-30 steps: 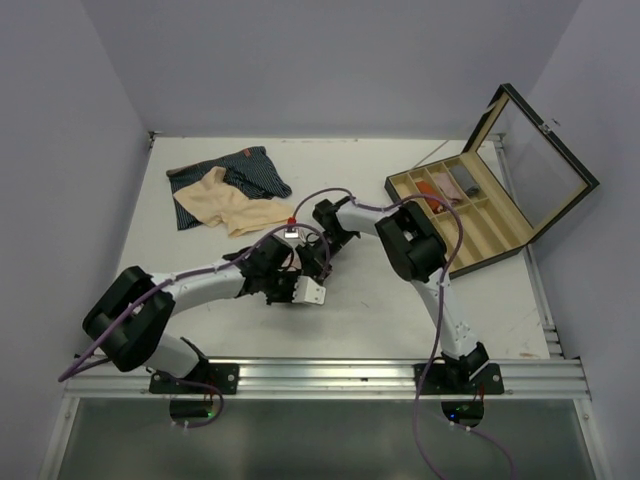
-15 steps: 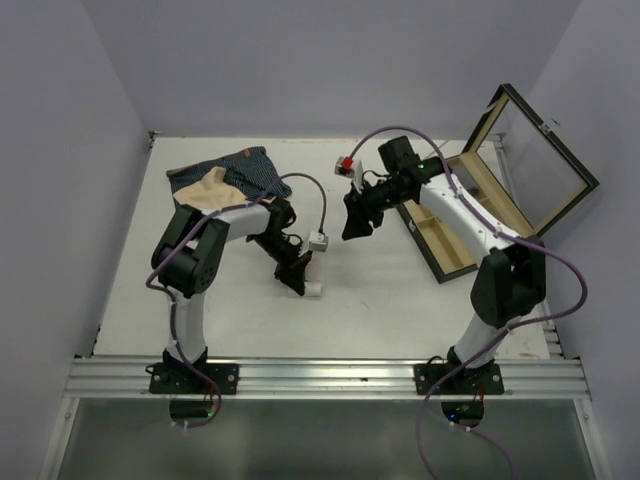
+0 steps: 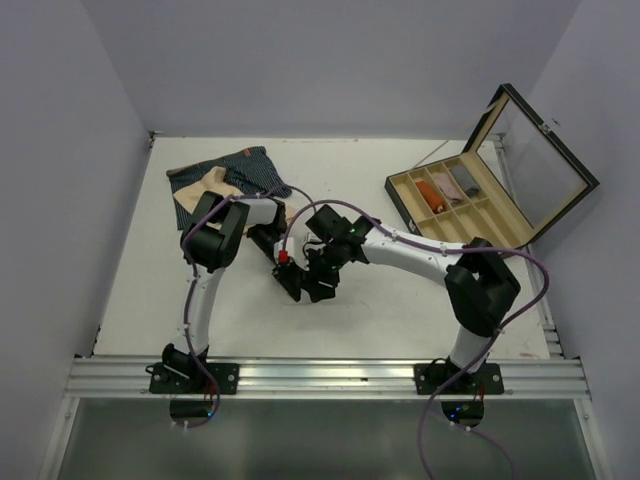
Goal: Roll the underwear
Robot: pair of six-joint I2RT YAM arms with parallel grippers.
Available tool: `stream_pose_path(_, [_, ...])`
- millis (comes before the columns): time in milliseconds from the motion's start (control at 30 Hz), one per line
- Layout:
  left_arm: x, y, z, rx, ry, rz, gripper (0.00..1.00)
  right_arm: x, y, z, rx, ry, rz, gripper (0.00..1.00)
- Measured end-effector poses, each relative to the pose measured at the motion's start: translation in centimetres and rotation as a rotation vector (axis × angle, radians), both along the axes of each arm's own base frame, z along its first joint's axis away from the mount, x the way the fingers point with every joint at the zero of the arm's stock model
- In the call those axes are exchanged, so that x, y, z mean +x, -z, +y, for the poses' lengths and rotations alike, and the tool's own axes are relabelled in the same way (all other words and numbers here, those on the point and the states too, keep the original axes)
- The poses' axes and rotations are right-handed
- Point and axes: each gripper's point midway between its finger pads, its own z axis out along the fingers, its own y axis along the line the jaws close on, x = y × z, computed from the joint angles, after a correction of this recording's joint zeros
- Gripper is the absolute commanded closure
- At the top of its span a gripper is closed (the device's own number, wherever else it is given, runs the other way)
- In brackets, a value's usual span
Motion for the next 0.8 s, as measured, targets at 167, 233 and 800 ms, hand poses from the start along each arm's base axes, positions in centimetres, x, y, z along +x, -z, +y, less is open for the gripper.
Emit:
stream_pose_path(167, [-1.2, 0.1, 0.6, 0.041, 0.002, 0.065, 0.77, 0.5, 2.4, 1.1, -0.005, -0.067, -0.079, 0.41])
stream_pose_path(233, [-1.3, 0.2, 0.7, 0.05, 0.001, 0.078, 0.76, 0.4, 3.0, 1.6, -0.001, -0.098, -0.098, 0.41])
stream_pose_path(800, [-1.5, 0.0, 1.0, 0.093, -0.01, 0.11, 0.65, -0.1, 7.0, 3.1, 0.009, -0.182, -0.117, 1.0])
